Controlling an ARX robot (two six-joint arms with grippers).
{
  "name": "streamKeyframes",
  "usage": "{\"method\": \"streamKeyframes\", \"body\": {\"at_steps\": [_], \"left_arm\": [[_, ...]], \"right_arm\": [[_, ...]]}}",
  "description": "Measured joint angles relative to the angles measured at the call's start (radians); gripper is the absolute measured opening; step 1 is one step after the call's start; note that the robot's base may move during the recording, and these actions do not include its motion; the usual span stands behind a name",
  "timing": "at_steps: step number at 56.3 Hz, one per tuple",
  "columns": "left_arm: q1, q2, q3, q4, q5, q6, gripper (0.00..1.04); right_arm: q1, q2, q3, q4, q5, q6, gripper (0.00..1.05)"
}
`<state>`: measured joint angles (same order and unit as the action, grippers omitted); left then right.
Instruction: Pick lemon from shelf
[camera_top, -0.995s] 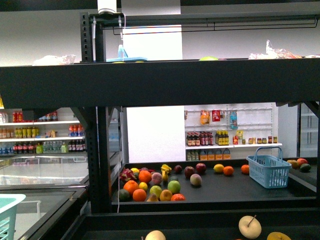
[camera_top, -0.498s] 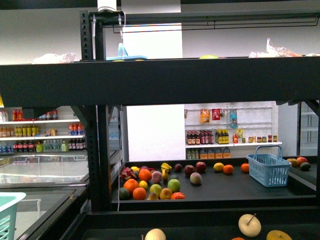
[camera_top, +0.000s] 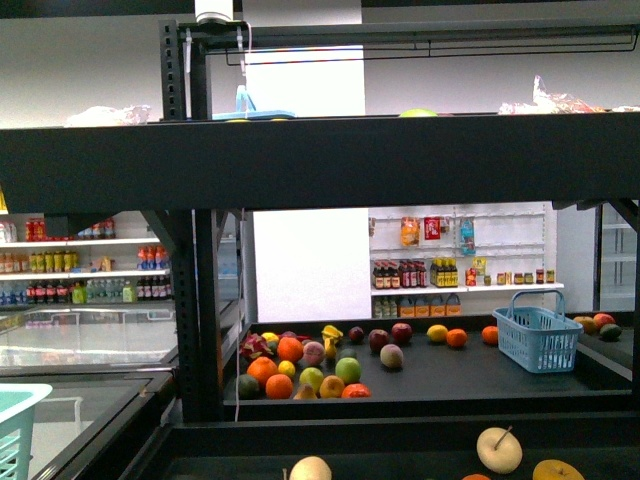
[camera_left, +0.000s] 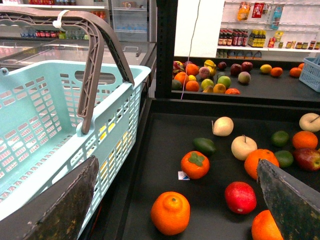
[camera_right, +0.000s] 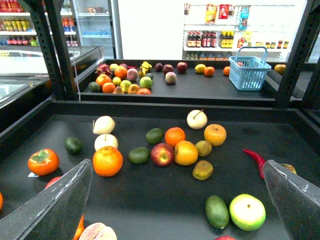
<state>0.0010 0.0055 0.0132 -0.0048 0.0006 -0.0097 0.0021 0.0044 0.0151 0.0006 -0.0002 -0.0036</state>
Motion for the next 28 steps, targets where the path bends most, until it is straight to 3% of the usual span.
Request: {"method": "streamKeyframes", "body": {"at_steps": [28], "left_arm": [[0.0, 0.0, 0.0, 0.0, 0.0, 0.0, 0.97]], "right_arm": [[0.0, 0.0, 0.0, 0.0, 0.0, 0.0, 1.02]]}}
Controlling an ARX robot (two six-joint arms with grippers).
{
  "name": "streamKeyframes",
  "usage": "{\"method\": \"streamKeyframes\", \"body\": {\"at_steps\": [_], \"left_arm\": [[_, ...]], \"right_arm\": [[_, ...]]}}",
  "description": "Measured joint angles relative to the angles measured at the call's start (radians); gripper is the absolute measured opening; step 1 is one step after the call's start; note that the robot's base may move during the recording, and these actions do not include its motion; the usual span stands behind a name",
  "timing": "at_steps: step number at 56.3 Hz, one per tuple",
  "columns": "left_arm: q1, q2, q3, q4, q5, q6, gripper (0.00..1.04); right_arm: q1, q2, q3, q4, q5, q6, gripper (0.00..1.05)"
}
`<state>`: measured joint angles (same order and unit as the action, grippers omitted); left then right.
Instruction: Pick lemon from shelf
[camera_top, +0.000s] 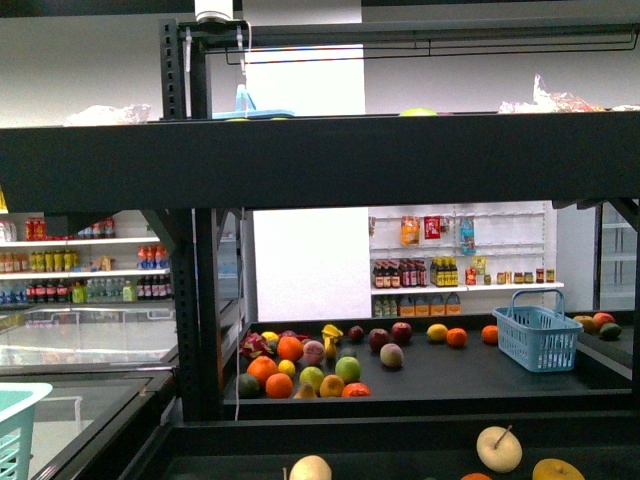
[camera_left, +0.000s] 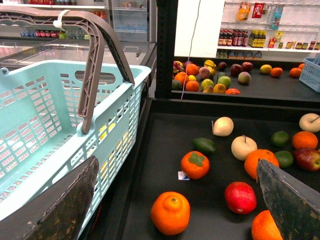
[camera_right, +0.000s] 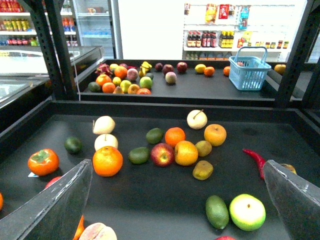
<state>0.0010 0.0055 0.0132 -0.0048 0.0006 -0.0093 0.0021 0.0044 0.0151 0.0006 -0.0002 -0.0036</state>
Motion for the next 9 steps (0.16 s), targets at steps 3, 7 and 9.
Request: {"method": "streamKeyframes", "body": {"at_steps": [3, 7, 9], "left_arm": [[0.0, 0.0, 0.0, 0.0, 0.0, 0.0, 0.97], [0.0, 0.0, 0.0, 0.0, 0.0, 0.0, 0.97], [0.0, 0.0, 0.0, 0.0, 0.0, 0.0, 0.97]], "right_arm": [[0.0, 0.0, 0.0, 0.0, 0.0, 0.0, 1.02], [0.0, 0.0, 0.0, 0.0, 0.0, 0.0, 1.02], [0.0, 0.0, 0.0, 0.0, 0.0, 0.0, 1.02]]}}
